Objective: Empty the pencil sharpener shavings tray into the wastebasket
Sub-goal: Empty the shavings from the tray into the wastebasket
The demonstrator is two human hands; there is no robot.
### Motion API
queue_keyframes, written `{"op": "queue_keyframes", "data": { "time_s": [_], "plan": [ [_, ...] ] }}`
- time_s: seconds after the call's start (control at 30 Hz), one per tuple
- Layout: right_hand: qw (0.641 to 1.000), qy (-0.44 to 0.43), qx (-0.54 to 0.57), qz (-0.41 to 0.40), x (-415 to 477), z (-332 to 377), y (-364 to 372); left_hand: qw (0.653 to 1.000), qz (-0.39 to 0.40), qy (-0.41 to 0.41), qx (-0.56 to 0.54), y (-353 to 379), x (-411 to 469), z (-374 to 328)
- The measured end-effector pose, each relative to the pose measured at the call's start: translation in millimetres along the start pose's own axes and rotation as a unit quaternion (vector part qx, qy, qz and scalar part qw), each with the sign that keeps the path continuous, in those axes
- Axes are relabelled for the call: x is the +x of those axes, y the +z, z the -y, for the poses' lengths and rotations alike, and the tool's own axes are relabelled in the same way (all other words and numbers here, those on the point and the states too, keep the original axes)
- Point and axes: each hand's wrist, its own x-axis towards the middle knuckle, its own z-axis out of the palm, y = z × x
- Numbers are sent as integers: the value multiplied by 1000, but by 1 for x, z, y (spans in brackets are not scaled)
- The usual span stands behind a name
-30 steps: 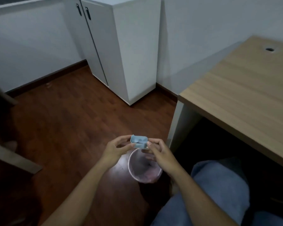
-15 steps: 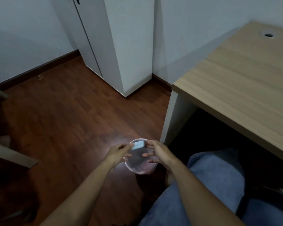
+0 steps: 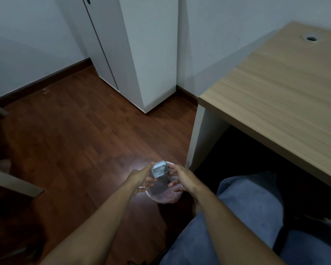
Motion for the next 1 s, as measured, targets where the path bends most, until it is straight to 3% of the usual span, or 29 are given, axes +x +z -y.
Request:
{"op": "queue_keyframes", "data": {
  "time_s": [0.43, 0.73, 1.0],
  "plan": [
    [1000, -8, -2, 0, -3, 2, -1, 1000, -13, 25, 10, 8, 4, 0],
    [999, 24, 3, -38, -5, 0, -6, 966, 25, 234, 111, 8, 4, 22],
    [1000, -8, 4, -27, -13, 9, -2, 949, 4, 286, 135, -2, 5, 23]
  ]
}}
